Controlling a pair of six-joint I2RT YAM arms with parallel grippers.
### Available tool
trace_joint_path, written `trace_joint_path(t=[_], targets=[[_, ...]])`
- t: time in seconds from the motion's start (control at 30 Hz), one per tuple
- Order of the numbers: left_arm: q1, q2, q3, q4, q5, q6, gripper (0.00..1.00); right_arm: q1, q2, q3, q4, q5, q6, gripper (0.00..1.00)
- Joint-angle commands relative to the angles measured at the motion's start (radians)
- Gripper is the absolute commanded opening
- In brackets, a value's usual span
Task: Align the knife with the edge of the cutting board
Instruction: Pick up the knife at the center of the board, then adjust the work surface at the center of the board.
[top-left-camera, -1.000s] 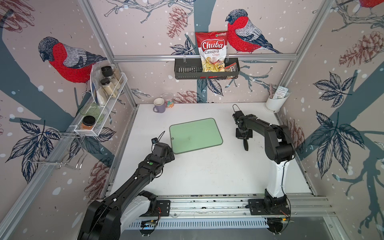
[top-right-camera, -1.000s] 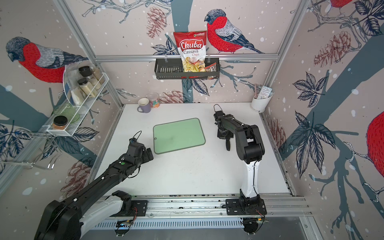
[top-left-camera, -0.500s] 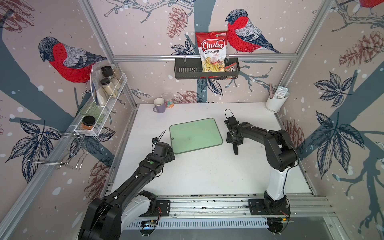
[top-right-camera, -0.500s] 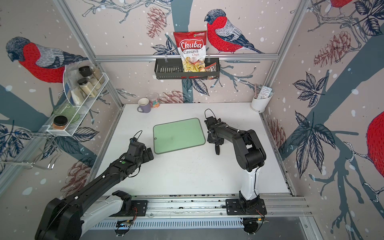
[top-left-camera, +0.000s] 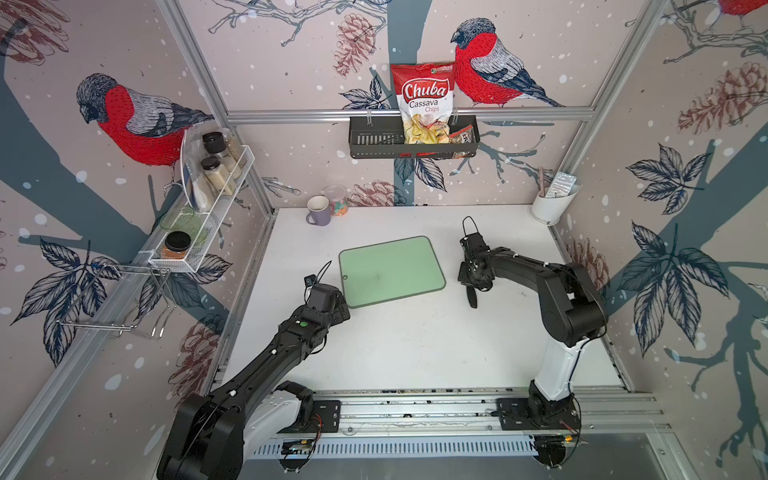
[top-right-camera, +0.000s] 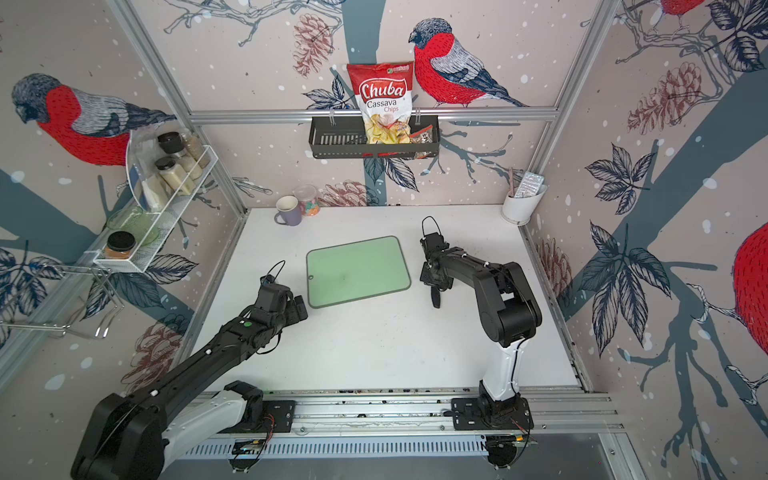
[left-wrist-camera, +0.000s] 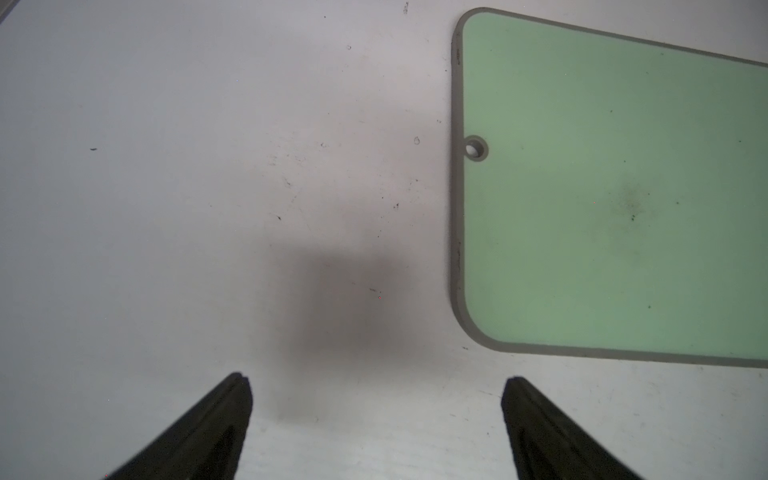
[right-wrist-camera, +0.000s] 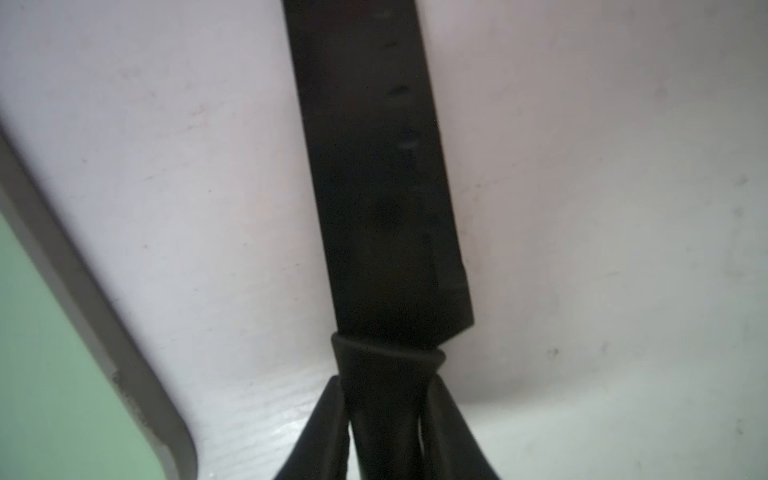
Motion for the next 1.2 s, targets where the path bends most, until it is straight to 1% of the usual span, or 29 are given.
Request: trace_joint_path(t=[0.0,0.03,0.07,0.13,0.27,0.43,0.53,0.67,0.77,0.83,0.97,1.17], targets=[[-0.004,0.017,0.010,0.012,0.005,-0.002,0.96,-0.007,0.052,-0.024,-0.100,-0.135,-0.026,0.07],[-0.003,0.025,0.016,0.011,0.004,-0.002,0.96,-0.006,0.049,-0.019,-0.103,-0.130,-0.037,0.01],[-0.002,0.033,0.021,0.008,0.003,-0.003,0.96,-0.006,0.046,-0.015,-0.101,-0.123,-0.043,0.00],[-0.003,0.054,0.038,0.011,-0.002,0.000,0.96,-0.006,0.043,-0.011,-0.091,-0.123,-0.052,0.00],[0.003,0.125,0.107,-0.004,-0.010,0.007,0.96,-0.004,0.046,0.002,-0.059,-0.172,-0.051,0.00],[0.029,0.249,0.197,-0.027,0.023,0.001,0.96,0.014,0.058,0.027,-0.047,-0.188,-0.049,0.00],[0.042,0.300,0.223,-0.029,0.034,-0.001,0.96,0.011,0.064,0.017,-0.024,-0.225,-0.041,0.00],[0.072,0.351,0.233,-0.012,0.084,-0.009,0.96,0.001,0.059,0.013,-0.022,-0.233,-0.039,0.00],[0.103,0.392,0.235,0.004,0.133,-0.017,0.96,0.021,0.051,0.043,-0.047,-0.219,-0.068,0.00],[0.121,0.408,0.236,0.024,0.170,-0.018,0.96,0.034,0.062,0.069,-0.063,-0.239,-0.091,0.00],[0.133,0.440,0.253,0.047,0.201,-0.024,0.95,0.047,0.088,0.103,-0.092,-0.269,-0.113,0.00],[0.144,0.528,0.289,0.101,0.285,-0.028,0.93,0.068,0.071,0.084,-0.074,-0.301,-0.118,0.00]])
